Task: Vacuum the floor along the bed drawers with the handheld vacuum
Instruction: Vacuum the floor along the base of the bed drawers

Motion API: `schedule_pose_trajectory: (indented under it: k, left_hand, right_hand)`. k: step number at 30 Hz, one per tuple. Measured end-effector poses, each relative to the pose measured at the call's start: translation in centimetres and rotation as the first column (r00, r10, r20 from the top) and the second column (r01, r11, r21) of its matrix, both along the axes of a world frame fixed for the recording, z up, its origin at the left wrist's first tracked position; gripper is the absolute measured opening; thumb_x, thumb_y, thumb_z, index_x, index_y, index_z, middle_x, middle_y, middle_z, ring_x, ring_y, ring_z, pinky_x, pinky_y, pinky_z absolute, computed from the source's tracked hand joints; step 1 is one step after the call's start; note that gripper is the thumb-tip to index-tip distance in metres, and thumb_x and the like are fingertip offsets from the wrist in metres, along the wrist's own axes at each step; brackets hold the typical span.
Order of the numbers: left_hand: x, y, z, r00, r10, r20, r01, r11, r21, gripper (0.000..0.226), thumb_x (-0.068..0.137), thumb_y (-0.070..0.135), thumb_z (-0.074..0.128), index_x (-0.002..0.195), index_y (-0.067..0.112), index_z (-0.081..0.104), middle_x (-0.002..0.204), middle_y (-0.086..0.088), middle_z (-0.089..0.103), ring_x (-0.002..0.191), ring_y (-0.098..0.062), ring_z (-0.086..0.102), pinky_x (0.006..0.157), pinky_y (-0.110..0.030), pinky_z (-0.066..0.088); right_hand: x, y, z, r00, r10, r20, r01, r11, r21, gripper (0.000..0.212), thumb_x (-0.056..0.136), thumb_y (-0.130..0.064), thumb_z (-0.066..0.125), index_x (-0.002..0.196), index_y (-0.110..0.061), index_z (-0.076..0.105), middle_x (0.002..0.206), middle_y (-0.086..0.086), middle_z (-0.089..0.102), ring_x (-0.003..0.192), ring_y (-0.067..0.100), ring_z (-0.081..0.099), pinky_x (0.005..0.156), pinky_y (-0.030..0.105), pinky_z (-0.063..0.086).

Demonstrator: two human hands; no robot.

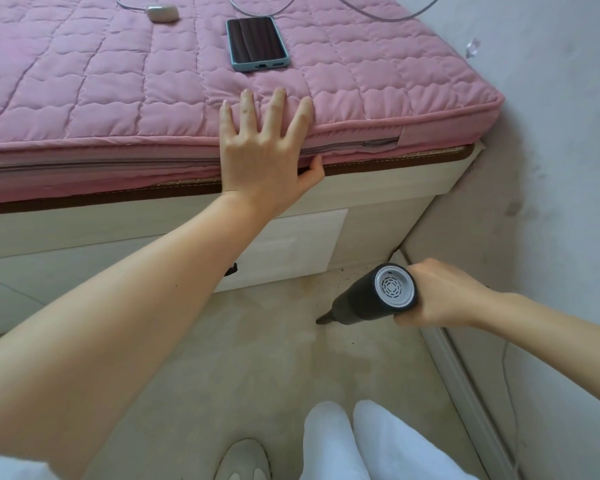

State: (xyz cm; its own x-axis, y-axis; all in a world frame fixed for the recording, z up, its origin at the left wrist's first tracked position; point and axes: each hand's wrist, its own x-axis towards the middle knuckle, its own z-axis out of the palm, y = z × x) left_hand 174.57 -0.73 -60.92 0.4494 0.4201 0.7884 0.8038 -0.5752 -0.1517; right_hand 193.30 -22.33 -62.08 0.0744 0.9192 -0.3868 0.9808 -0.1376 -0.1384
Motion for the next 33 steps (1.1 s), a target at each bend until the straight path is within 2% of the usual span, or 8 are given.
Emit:
schedule_pose_trajectory:
  k: [3, 7, 12, 15, 17, 23, 27, 33]
  left_hand:
    - [1.0, 0.0, 0.3, 1.000, -0.029, -0.003, 0.028, 0.999, -0.028, 0.064, 0.089, 0.057, 0.045, 0.141, 0.021, 0.058, 0.141, -0.019, 0.058, 0.126, -0.055, 0.052, 0.102, -0.069, 0.041]
    - [1.7, 0.1, 0.3, 0.999, -0.035, 0.001, 0.035, 0.999, -0.027, 0.065, 0.087, 0.058, 0.046, 0.137, 0.019, 0.061, 0.140, -0.019, 0.059, 0.125, -0.055, 0.053, 0.102, -0.069, 0.041]
    - [2.6, 0.1, 0.7, 1.000, -0.026, 0.009, 0.026, 0.999, -0.032, 0.069, 0.084, 0.061, 0.047, 0.134, 0.017, 0.063, 0.138, -0.019, 0.061, 0.121, -0.055, 0.055, 0.102, -0.067, 0.042]
    - [2.8, 0.3, 0.3, 0.999, -0.032, 0.023, 0.032, 0.999, -0.015, 0.068, 0.084, 0.060, 0.048, 0.133, 0.017, 0.064, 0.137, -0.018, 0.061, 0.121, -0.054, 0.056, 0.102, -0.066, 0.043]
    - [2.7, 0.5, -0.1, 0.999, -0.034, 0.040, 0.034, 0.999, -0.002, 0.066, 0.084, 0.058, 0.049, 0.133, 0.017, 0.065, 0.137, -0.018, 0.062, 0.122, -0.053, 0.056, 0.102, -0.065, 0.043]
    - [2.7, 0.6, -0.6, 0.998, -0.026, 0.060, 0.024, 0.999, 0.031, 0.062, 0.085, 0.054, 0.052, 0.132, 0.016, 0.067, 0.136, -0.016, 0.063, 0.120, -0.050, 0.059, 0.101, -0.063, 0.045]
    - [2.7, 0.5, -0.7, 0.998, -0.016, 0.058, 0.013, 0.999, 0.041, 0.061, 0.086, 0.055, 0.052, 0.132, 0.017, 0.066, 0.136, -0.015, 0.063, 0.121, -0.049, 0.059, 0.102, -0.063, 0.046]
    - [2.6, 0.5, -0.8, 0.998, 0.001, 0.065, -0.005, 0.998, 0.058, 0.060, 0.086, 0.053, 0.054, 0.131, 0.017, 0.067, 0.135, -0.015, 0.064, 0.119, -0.048, 0.060, 0.101, -0.062, 0.046]
  right_hand:
    - [0.0, 1.1, -0.3, 1.000, 0.005, 0.013, -0.006, 1.000, 0.007, 0.031, 0.070, -0.032, 0.066, 0.064, -0.029, 0.037, 0.059, -0.006, 0.049, 0.055, 0.010, 0.045, 0.045, 0.023, 0.031]
    - [0.1, 2.6, -0.9, 1.000, -0.001, -0.020, 0.002, 0.999, 0.034, 0.025, 0.070, -0.035, 0.067, 0.075, -0.034, 0.043, 0.073, -0.007, 0.062, 0.070, 0.017, 0.059, 0.057, 0.032, 0.052]
    - [-0.1, 4.0, -1.5, 0.999, 0.025, -0.046, -0.022, 0.997, 0.072, 0.026, 0.073, -0.039, 0.068, 0.084, -0.042, 0.045, 0.073, -0.014, 0.055, 0.077, 0.018, 0.063, 0.062, 0.030, 0.051]
    - [-0.2, 4.4, -2.1, 0.997, 0.045, -0.066, -0.037, 0.993, 0.113, 0.034, 0.074, -0.044, 0.068, 0.104, -0.039, 0.054, 0.087, -0.011, 0.066, 0.084, 0.021, 0.065, 0.068, 0.034, 0.054]
    - [0.0, 4.6, -2.5, 0.995, 0.067, -0.076, -0.057, 0.991, 0.121, 0.038, 0.074, -0.049, 0.067, 0.108, -0.039, 0.053, 0.092, -0.010, 0.068, 0.085, 0.021, 0.065, 0.069, 0.035, 0.055]
    - [0.8, 4.0, -2.3, 0.996, 0.033, -0.086, -0.023, 0.993, 0.113, 0.026, 0.075, -0.039, 0.069, 0.093, -0.038, 0.051, 0.071, -0.016, 0.054, 0.073, 0.016, 0.062, 0.060, 0.027, 0.050]
    - [1.5, 3.2, -2.3, 0.991, 0.002, -0.137, 0.014, 0.993, 0.115, 0.032, 0.073, -0.034, 0.071, 0.078, -0.043, 0.040, 0.066, -0.019, 0.053, 0.067, 0.009, 0.058, 0.052, 0.019, 0.042]
    - [1.8, 2.1, -2.1, 0.992, -0.023, -0.123, 0.036, 0.994, 0.104, 0.029, 0.068, -0.036, 0.071, 0.073, -0.040, 0.043, 0.080, -0.006, 0.065, 0.076, 0.019, 0.063, 0.061, 0.033, 0.052]
